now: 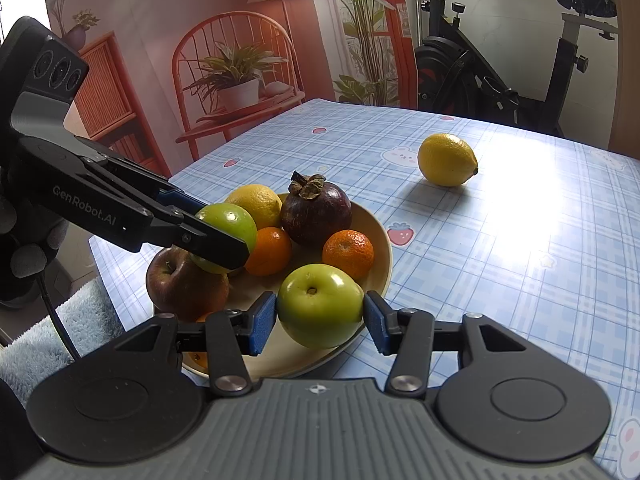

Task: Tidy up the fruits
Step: 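Lower the green apples onto the plate and open both grippers, then move both open grippers toward the yellow lemon on the cloth, then grasp the yellow lemon with the left gripper while the right gripper closes on it, then carry the lemon over the cream plate with both grippers, then lower the lemon onto the plate and open both grippers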

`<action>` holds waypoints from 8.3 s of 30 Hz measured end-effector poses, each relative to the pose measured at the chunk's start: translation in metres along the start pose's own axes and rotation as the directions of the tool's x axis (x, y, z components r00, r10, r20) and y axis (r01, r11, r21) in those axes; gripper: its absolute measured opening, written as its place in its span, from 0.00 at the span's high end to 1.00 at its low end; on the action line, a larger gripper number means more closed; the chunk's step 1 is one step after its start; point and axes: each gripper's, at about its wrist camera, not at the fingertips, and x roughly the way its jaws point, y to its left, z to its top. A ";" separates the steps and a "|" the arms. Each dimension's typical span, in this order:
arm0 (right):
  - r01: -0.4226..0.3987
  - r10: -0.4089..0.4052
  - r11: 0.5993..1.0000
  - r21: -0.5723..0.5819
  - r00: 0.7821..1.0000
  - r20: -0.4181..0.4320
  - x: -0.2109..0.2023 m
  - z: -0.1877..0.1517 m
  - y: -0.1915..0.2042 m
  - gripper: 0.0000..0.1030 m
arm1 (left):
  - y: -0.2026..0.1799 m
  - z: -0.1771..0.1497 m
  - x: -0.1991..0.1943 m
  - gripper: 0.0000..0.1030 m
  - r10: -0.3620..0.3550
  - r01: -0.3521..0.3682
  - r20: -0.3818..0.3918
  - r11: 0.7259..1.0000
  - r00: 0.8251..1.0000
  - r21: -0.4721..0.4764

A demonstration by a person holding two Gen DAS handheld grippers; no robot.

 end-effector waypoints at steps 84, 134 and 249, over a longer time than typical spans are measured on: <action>0.080 -0.093 0.987 0.140 0.992 0.090 -0.023 0.006 -0.041 0.45 | 0.014 0.031 -0.009 0.55 0.052 -0.039 0.143 0.995 0.988 -0.095; 0.159 -0.163 0.986 0.051 0.983 0.080 0.101 0.077 -0.120 0.37 | 0.059 0.132 0.092 0.44 0.051 -0.007 0.151 0.960 0.987 -0.280; -0.059 0.059 0.998 0.013 0.998 0.010 0.017 0.029 -0.008 0.49 | 0.013 0.029 -0.012 0.54 -0.011 0.004 -0.031 0.972 0.999 -0.237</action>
